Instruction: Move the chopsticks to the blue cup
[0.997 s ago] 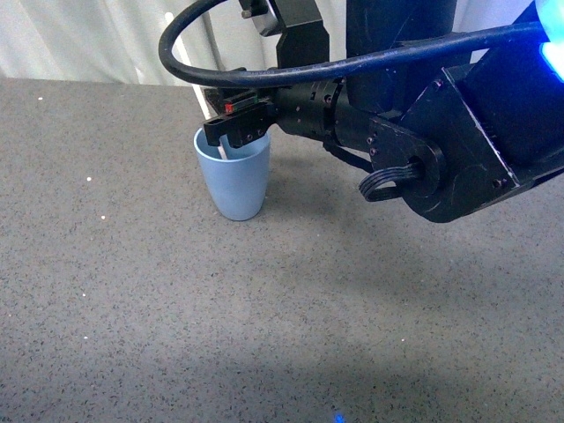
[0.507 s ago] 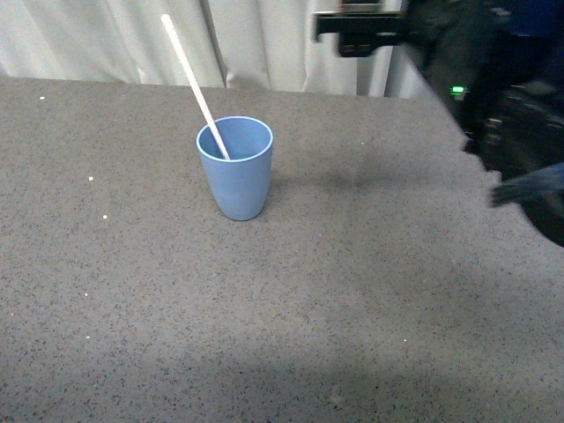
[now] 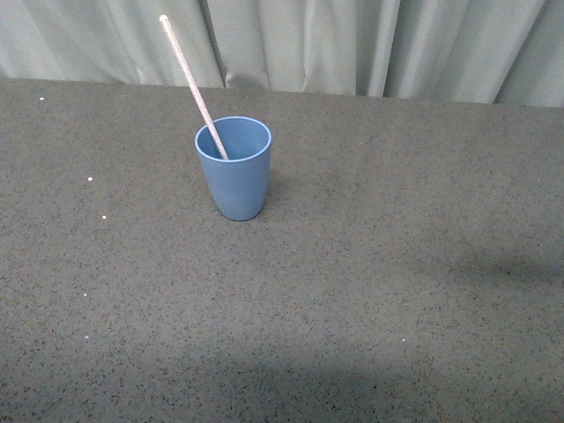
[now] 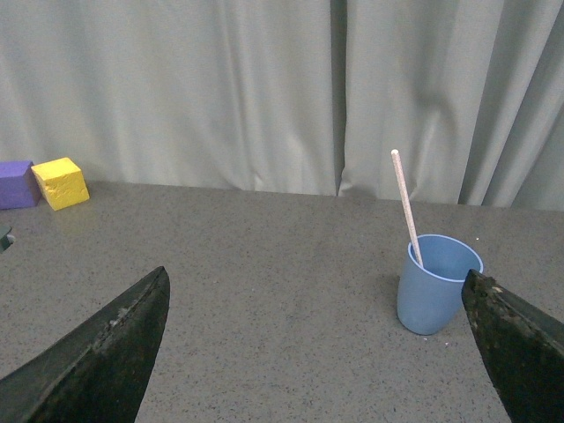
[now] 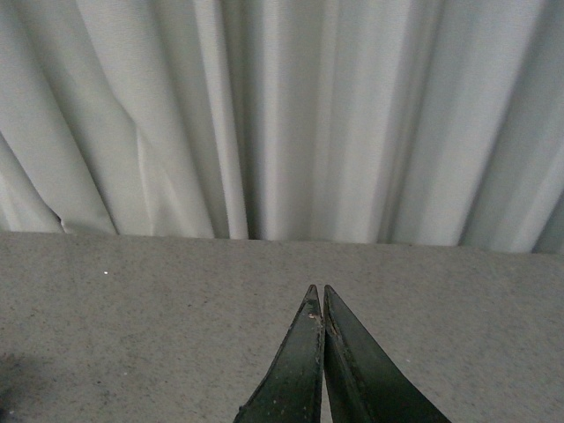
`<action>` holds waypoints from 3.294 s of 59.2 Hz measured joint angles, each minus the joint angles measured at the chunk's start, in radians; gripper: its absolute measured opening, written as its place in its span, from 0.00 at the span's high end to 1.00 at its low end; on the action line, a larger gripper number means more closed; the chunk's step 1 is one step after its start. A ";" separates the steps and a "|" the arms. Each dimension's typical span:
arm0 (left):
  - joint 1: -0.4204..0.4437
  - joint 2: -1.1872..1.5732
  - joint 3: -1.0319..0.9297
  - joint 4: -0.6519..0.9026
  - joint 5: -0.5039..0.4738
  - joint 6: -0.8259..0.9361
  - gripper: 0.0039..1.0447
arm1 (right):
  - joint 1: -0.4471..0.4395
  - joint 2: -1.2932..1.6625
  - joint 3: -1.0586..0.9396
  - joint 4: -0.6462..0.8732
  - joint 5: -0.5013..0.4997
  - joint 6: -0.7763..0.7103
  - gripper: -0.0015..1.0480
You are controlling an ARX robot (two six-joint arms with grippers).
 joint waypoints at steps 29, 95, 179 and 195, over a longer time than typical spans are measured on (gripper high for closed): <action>0.000 0.000 0.000 0.000 0.000 0.000 0.06 | -0.102 -0.458 -0.174 -0.286 -0.097 0.000 0.99; 0.000 0.000 0.000 0.000 0.000 0.000 0.06 | -0.183 -1.196 -0.242 -0.931 -0.178 0.000 0.99; 0.000 0.000 0.000 0.000 0.000 0.000 0.06 | -0.183 -1.506 -0.241 -1.246 -0.180 0.000 0.09; 0.000 0.000 0.000 0.000 0.000 0.000 0.06 | -0.183 -1.506 -0.241 -1.246 -0.180 0.000 0.09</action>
